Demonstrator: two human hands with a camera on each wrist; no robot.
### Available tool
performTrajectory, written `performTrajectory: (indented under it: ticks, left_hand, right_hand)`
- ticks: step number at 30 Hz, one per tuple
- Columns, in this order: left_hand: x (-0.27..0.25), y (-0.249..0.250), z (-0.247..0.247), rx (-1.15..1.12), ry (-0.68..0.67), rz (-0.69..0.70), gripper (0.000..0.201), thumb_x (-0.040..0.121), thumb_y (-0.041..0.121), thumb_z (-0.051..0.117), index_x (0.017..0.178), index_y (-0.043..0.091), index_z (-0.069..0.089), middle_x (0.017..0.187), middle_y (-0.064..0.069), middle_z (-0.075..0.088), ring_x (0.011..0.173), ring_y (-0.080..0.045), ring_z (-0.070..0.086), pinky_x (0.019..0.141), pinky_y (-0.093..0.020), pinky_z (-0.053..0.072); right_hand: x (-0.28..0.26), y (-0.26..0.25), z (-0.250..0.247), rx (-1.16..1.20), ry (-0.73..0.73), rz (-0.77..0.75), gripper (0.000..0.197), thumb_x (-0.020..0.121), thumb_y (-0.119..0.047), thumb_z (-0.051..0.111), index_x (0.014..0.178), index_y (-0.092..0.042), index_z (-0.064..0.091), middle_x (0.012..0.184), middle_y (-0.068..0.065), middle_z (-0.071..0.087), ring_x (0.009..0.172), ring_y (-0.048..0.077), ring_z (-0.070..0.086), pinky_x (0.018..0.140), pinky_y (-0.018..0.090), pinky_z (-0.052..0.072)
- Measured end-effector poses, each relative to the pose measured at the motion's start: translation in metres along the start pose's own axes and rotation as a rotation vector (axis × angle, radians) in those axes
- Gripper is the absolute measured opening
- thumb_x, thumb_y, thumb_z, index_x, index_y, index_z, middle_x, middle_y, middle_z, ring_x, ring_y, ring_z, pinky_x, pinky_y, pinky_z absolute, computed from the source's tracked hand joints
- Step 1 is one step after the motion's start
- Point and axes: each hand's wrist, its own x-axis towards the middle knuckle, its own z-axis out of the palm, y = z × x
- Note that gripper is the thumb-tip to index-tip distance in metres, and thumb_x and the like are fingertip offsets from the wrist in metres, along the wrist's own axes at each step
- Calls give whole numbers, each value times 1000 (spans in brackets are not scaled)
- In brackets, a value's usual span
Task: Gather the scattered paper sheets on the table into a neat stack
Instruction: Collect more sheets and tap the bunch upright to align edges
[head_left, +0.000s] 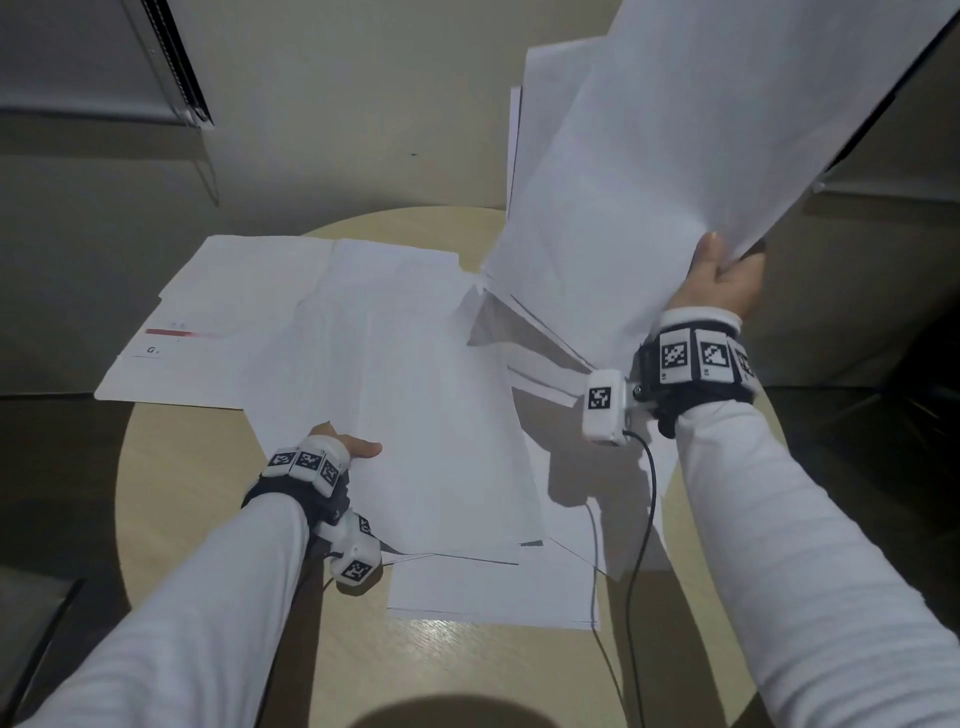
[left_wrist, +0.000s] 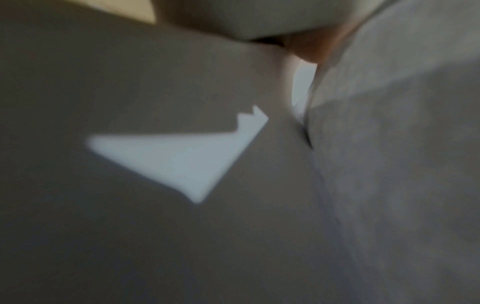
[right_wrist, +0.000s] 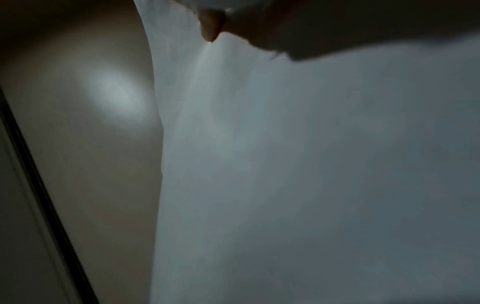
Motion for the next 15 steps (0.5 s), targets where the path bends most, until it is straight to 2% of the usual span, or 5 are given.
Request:
performTrajectory:
  ticks: [2,6,10,13,15]
  left_hand:
    - [3,-2,1,-10,6,0,81,69,18,81,134,-7,40,137,-20,49,125,-34,49,106,-39,39]
    - [13,-6,1,-47,-16,29,79,65,14,83,131,-6,45,132,-21,53,120,-36,53,103,-42,42]
    - [9,-5,0,-28,-12,30,80,67,13,82,134,-6,42,133,-19,53,120,-36,53,99,-38,43]
    - [3,1,2,29,1,-21,78,71,14,79,135,-7,39,131,-22,53,115,-35,55,87,-35,45]
    - [0,1,4,102,-24,-66,71,73,17,77,130,-7,43,117,-23,60,98,-31,60,75,-31,43]
  right_hand:
    - [2,-9,8,62,39,20,36,93,-15,54,125,1,50,109,7,62,102,17,60,92,20,48]
    - [-5,-11,20,117,53,156,34,92,-15,56,120,5,51,109,10,62,102,19,60,85,16,43]
    - [-20,5,25,128,62,339,40,94,-16,54,128,4,47,127,13,57,116,23,56,78,8,43]
    - [-33,22,30,-21,-66,430,54,93,-22,54,138,2,37,140,11,47,129,22,46,95,14,33]
    - [-44,31,31,-168,-191,484,55,93,-21,54,140,0,35,142,11,45,130,24,44,99,20,32]
